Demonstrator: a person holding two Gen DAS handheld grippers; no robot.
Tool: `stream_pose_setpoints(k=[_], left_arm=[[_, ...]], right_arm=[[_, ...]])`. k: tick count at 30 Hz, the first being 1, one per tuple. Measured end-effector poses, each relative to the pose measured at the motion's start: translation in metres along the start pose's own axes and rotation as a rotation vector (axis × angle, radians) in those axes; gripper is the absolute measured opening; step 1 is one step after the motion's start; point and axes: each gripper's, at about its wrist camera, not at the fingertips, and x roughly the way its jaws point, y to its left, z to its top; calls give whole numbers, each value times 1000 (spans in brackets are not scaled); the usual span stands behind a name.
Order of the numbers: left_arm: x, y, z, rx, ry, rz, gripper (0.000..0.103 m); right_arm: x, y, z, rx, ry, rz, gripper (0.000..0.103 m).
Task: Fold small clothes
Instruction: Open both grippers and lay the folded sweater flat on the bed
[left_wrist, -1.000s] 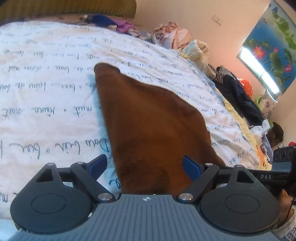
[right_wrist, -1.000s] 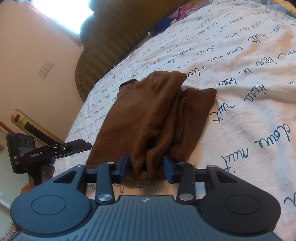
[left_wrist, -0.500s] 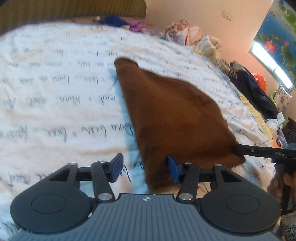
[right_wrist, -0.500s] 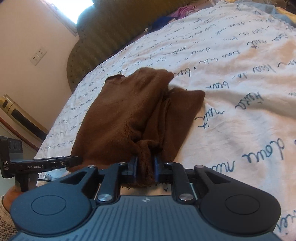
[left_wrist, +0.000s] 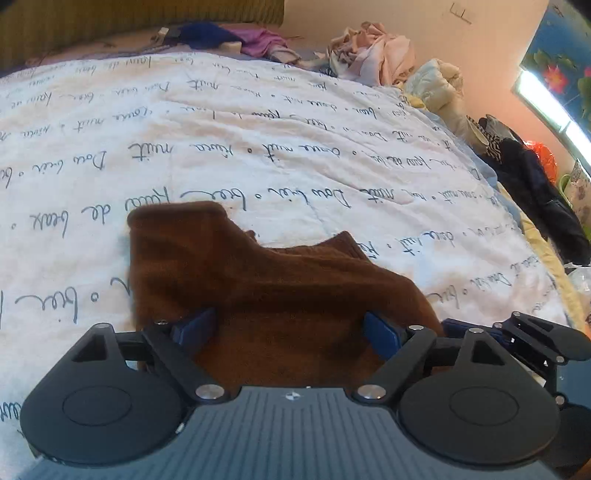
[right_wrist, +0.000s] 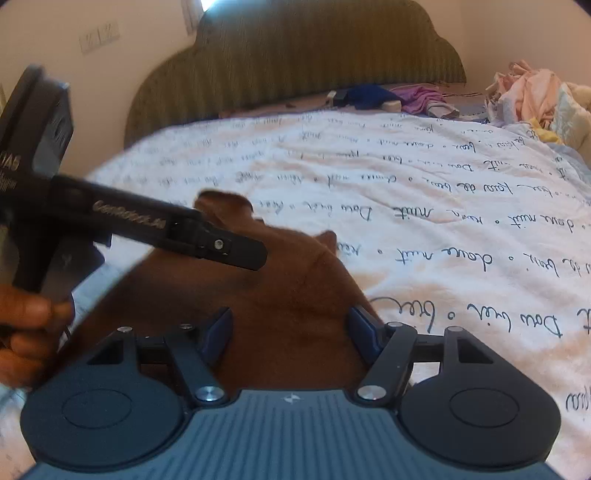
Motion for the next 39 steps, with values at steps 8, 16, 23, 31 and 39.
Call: stream_pose_setpoints(k=[8,16,23,31,39], left_arm=[[-39,-15,-13,99,-45,115,93],[-80,-38,-71,70,-32,-40,99],[-92,-56,-81,133,-55,40,99],[-115,-52,-122,120,-7,5,101],[-132,-31,-143,43,3,30,103]], right_arm=[[-49,-27,-13,88,-89,62,74],[-51,26,-35,-128,-37,36,31],[-57,3,-30,7,-59,25,32],[-96,53,-69,-165,-58,-19,32],[-111,39,-75,-68,-73,-35,36]])
